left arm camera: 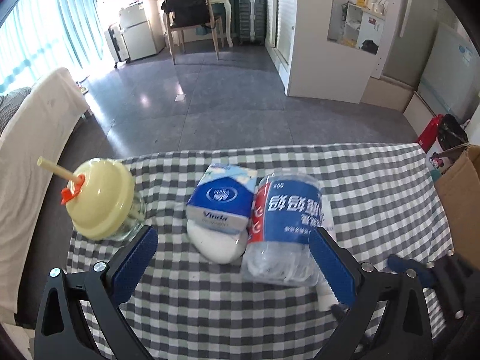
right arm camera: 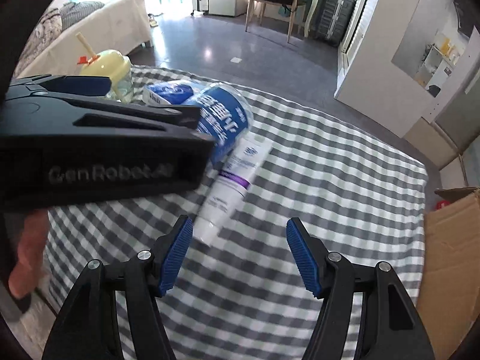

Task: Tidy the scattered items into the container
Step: 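Move both tools back over the table and grasp the toothpaste tube with right tool, then grasp the clear floss bottle with left tool while right tool holds the toothpaste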

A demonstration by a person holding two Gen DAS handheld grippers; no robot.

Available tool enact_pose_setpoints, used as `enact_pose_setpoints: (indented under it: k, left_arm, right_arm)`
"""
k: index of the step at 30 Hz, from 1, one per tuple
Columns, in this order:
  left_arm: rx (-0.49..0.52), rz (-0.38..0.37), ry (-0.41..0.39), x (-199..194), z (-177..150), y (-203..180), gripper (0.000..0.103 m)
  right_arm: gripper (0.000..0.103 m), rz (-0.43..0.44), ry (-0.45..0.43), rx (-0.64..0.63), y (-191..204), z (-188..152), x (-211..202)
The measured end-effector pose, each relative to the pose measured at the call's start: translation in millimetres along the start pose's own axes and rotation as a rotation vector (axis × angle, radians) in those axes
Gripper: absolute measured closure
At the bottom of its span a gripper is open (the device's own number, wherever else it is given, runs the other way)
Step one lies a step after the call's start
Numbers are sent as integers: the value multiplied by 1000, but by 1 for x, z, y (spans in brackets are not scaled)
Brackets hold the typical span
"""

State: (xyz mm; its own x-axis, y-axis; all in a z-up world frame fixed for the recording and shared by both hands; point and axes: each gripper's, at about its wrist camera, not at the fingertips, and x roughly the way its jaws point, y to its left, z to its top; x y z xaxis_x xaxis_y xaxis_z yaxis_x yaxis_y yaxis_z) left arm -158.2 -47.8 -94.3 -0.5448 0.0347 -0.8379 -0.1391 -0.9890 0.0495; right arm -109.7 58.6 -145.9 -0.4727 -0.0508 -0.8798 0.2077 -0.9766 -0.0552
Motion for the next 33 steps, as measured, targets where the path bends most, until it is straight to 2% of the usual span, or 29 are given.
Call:
enact_pose_setpoints:
  k: [4,7,12,13,14,16,19,26,30,33]
  left_arm:
    - [5,36,-2,8,7,1,0]
    - [-22,22,-11,12,12,7,0]
    - [-48,-2,-10,16,15,18,0]
    - [-48,-4,-8,16,15,19,0]
    - [-46,0,-7,15,15,19,0]
    - [-35,7,-10,14,14,18,0]
    - [-29,7,-7,12,12,19,0]
    - [-8,-38,-3,3,7,6,0]
    - [65,-54,-17,-1,4,-22,0]
    - [131,-15,14,14,4,-44,0]
  right_arm:
    - [38,6,21,73,-4,8,21]
    - [38,17,52,125,-12,9,37]
    - [39,11,57,112,-11,12,41]
    - [45,5,59,109,-12,12,41]
    - [60,-1,59,108,-13,12,39]
    - [78,16,71,122,-21,10,36]
    - [78,81,93,183,-38,5,32]
    - [78,112,64,266,-71,-2,8]
    - [78,115,30,302,-91,1,-9]
    - [78,112,6,313,-95,-2,-25]
